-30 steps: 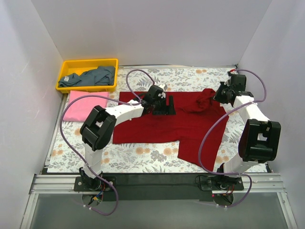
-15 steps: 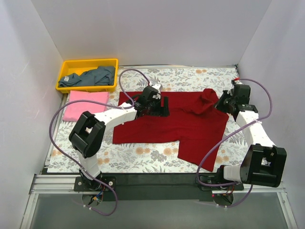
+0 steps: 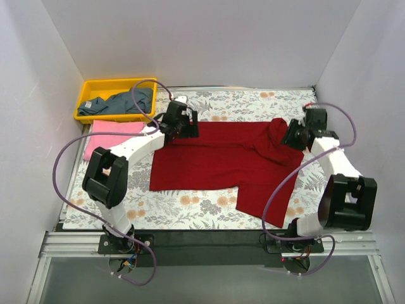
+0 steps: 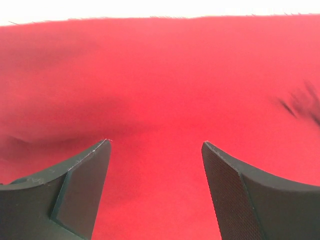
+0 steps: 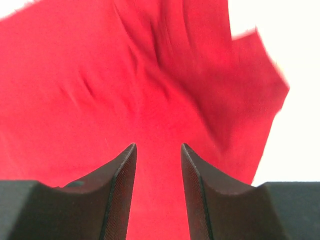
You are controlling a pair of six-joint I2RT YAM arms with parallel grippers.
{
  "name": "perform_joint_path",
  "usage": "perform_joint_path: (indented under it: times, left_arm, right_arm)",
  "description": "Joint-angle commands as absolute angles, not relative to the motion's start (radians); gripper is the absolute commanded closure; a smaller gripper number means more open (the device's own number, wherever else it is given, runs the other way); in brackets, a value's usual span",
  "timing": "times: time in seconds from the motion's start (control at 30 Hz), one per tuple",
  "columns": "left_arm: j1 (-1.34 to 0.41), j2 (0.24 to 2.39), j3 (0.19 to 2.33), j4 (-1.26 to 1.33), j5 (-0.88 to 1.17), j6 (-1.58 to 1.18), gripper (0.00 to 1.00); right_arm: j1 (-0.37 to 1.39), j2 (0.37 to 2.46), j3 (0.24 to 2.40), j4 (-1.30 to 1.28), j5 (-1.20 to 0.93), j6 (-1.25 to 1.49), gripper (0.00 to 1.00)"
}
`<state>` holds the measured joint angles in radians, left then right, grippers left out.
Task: Fold and stack the t-shirts
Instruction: Fold the tshirt
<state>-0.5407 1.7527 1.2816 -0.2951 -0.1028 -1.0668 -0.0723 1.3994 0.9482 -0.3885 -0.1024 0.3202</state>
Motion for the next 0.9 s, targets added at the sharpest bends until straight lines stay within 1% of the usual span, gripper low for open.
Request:
perform_joint_path:
  times: [0.0, 0.07, 0.1, 0.3, 0.43, 0.6, 0.87]
  left_arm:
    - [-0.451, 1.811, 1.365, -0.307, -0.178, -1.025, 0.32]
    - [-0.427, 1.87, 1.405, -0.308, -0.202, -1.006, 0.33]
    - [-0.407, 1.887, 1.437, -0.305, -0.215, -0.993, 0.33]
    - [-0.348, 2.011, 1.543, -0.281, -0.239, -0.962, 0.34]
    - [-0.328, 2.072, 1.586, -0.267, -0.255, -0.937, 0.35]
    - [-0.304, 2.123, 1.586, -0.226, -0.265, -0.913, 0.36]
    - [-0.288, 2.172, 1.557, -0.213, -0.256, -0.925, 0.37]
  right_arm:
    - [-0.034, 1.524, 1.153, -0.311, -0.054, 0.213, 0.59]
    - [-0.002, 1.598, 1.234, -0.302, -0.032, 0.169, 0.59]
    - [0.035, 1.664, 1.309, -0.305, -0.005, 0.137, 0.59]
    - [0.121, 1.866, 1.501, -0.304, 0.211, 0.095, 0.6]
    - [0.144, 1.953, 1.577, -0.308, 0.314, 0.078, 0.61]
    - [0.158, 2.063, 1.65, -0.305, 0.414, 0.049, 0.62]
    - [0.163, 2.158, 1.726, -0.305, 0.445, 0.023, 0.65]
